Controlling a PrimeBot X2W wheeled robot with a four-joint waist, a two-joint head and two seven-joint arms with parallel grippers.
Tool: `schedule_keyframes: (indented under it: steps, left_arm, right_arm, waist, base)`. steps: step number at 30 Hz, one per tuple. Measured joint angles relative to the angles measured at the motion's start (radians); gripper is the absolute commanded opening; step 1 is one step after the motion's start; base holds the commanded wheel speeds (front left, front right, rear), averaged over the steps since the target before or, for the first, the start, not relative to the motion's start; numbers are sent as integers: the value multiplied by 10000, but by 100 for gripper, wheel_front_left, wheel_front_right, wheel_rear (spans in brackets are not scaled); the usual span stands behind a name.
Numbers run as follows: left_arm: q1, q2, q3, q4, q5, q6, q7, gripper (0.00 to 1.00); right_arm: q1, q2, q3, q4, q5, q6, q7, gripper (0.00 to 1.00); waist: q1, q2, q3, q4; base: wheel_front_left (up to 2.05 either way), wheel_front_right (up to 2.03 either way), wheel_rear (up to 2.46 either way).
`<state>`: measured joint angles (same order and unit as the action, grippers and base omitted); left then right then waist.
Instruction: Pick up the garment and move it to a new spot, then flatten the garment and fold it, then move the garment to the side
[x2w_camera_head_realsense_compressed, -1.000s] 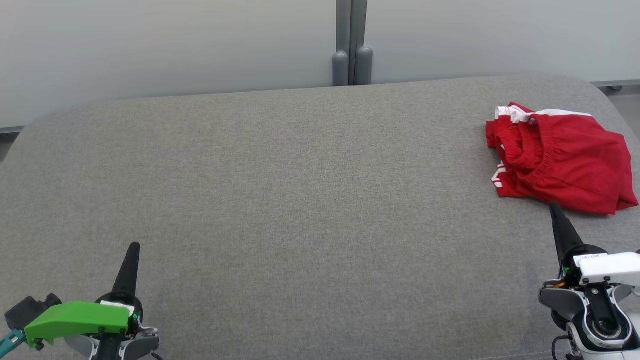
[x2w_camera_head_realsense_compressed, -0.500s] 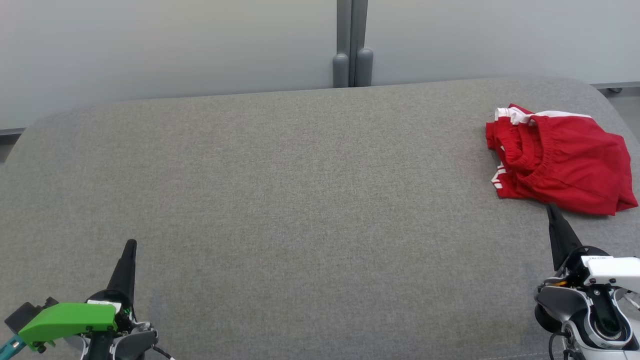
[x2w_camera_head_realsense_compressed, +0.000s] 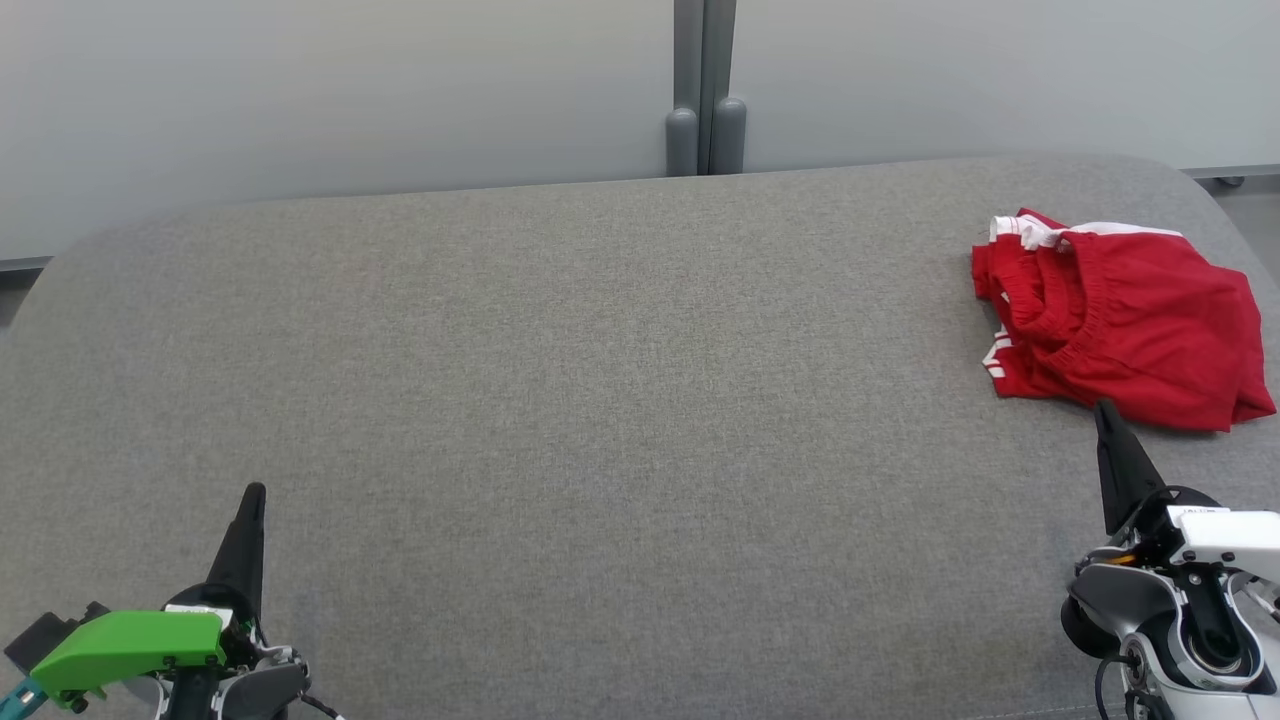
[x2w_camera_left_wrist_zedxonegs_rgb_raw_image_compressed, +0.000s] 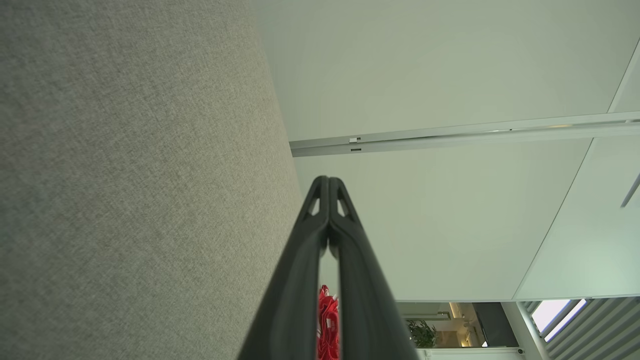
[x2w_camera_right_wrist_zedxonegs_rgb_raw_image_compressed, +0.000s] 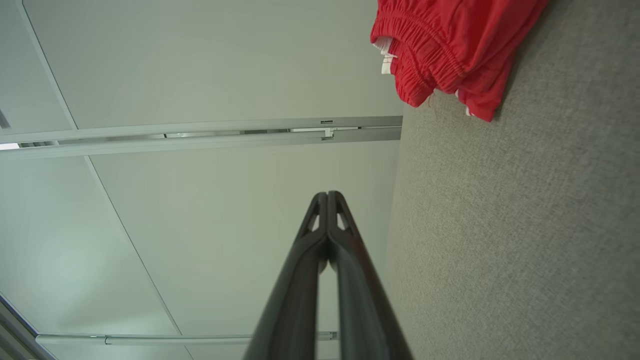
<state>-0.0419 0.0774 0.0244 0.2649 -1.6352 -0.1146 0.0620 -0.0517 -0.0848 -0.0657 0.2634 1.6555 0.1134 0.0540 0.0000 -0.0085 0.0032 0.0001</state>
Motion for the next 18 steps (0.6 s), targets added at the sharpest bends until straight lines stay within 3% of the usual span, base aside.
schedule_keyframes:
  steps: [18]
  left_arm:
    - [-8,-4,13,90,0,-48,0,0]
  right_arm:
    - [-6,2,-13,50,0,6,13,0]
  waist:
    - [0,0,-3,-1]
  base:
    - [0,0,0]
